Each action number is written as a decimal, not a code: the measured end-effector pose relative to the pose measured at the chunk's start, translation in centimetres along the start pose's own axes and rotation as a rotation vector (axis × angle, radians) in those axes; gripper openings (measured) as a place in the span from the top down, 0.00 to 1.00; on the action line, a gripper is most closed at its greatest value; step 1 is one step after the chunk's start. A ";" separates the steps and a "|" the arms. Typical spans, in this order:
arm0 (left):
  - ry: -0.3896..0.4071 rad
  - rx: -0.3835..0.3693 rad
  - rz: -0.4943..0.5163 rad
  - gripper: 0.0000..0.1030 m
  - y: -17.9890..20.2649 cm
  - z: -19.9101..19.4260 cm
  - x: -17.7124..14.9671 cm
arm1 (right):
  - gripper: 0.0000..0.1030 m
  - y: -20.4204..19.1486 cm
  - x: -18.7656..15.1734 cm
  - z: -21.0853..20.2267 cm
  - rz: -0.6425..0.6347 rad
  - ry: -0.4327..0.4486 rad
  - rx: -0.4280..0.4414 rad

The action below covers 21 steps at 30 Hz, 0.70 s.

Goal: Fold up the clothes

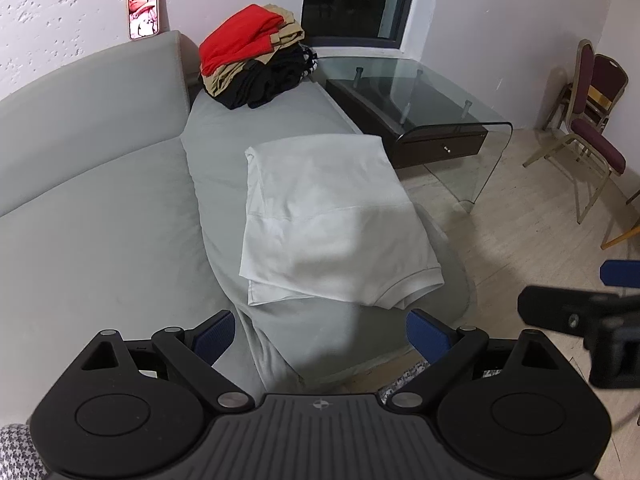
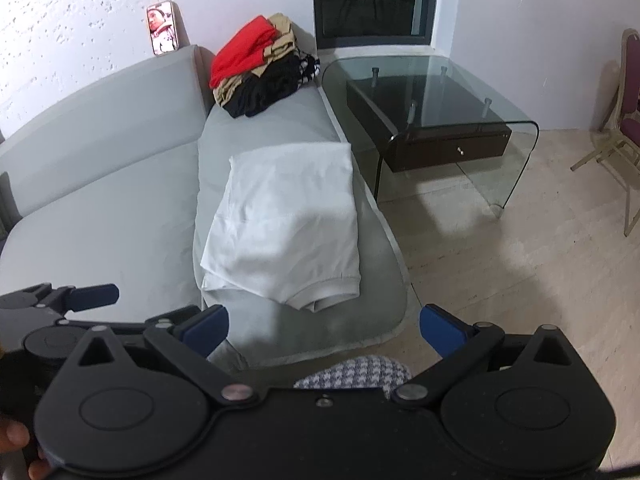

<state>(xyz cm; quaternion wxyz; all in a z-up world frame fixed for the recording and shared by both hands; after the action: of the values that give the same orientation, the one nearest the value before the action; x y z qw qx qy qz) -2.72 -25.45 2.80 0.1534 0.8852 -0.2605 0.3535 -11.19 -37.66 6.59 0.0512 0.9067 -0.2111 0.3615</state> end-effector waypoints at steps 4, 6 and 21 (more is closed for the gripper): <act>-0.026 -0.013 -0.006 0.09 0.0 1.3 0.1 | 0.00 0.1 -0.5 0.9 0.004 -0.021 -0.017; -0.028 -0.012 -0.009 0.09 -0.1 1.9 0.1 | 0.01 0.1 -0.5 1.4 0.001 -0.029 -0.023; -0.051 0.005 -0.023 0.09 -0.6 3.2 -0.5 | 0.00 0.5 -0.6 3.5 -0.004 -0.045 -0.006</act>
<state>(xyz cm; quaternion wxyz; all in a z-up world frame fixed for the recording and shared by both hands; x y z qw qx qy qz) -0.91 -26.23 0.14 0.1483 0.8972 -0.2534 0.3299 -9.55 -38.73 3.63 0.0496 0.9148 -0.2116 0.3406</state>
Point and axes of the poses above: each gripper's, at about its wrist camera, not at the fingertips, and z roughly the way its jaws point, y to its right, x to its top, the point moved 10 cm from there along z, roughly the way its jaws point, and after that the axes turned 8 degrees about y, right-handed, at the moved point
